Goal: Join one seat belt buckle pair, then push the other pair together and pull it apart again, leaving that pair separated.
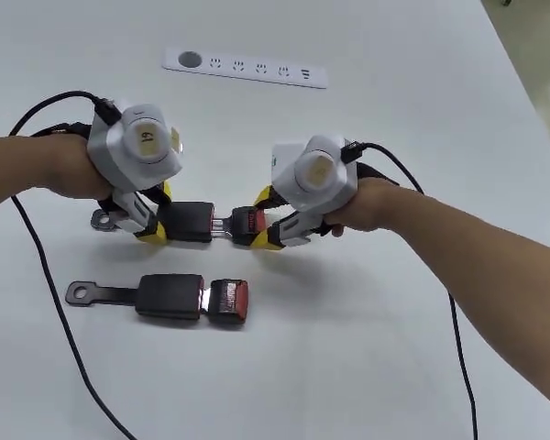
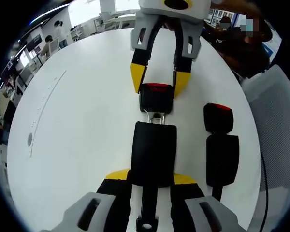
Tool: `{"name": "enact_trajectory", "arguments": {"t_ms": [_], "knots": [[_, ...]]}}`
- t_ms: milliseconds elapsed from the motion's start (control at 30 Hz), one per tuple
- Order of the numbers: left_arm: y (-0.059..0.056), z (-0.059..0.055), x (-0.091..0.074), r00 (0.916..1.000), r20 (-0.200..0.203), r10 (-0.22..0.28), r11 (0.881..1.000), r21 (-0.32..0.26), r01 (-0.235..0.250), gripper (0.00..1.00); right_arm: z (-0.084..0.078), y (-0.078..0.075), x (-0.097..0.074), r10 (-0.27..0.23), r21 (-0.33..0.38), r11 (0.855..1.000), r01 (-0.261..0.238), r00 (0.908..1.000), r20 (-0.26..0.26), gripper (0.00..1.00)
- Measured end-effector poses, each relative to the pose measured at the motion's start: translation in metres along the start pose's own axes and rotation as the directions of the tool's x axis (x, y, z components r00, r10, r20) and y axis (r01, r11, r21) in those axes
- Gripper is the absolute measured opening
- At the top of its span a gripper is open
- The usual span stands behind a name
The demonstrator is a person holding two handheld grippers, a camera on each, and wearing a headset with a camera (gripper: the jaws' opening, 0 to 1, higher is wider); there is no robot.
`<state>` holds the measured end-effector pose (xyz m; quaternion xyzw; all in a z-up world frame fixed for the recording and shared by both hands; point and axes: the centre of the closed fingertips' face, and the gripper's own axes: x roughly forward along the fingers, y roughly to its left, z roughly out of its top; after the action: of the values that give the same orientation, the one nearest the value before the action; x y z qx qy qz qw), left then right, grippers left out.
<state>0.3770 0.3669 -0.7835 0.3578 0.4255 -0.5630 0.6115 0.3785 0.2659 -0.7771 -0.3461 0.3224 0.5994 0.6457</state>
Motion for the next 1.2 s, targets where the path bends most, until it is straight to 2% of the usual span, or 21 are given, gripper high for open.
{"name": "enact_trajectory", "arguments": {"t_ms": [867, 933, 1200], "knots": [[0.001, 0.0, 0.0, 1.0, 0.005, 0.002, 1.0, -0.005, -0.002, 0.31, -0.025, -0.002, -0.016, -0.011, 0.009, 1.0, 0.012, 0.9985, -0.053, 0.29], [0.001, 0.0, 0.0, 1.0, 0.006, 0.002, 1.0, -0.004, -0.002, 0.31, -0.03, -0.003, -0.018, -0.013, 0.002, 1.0, 0.013, 0.9974, -0.07, 0.29], [0.001, 0.0, 0.0, 1.0, 0.004, 0.002, 1.0, -0.002, -0.002, 0.31, -0.041, -0.003, -0.027, -0.018, 0.012, 1.0, 0.02, 0.9961, -0.086, 0.3]]}}
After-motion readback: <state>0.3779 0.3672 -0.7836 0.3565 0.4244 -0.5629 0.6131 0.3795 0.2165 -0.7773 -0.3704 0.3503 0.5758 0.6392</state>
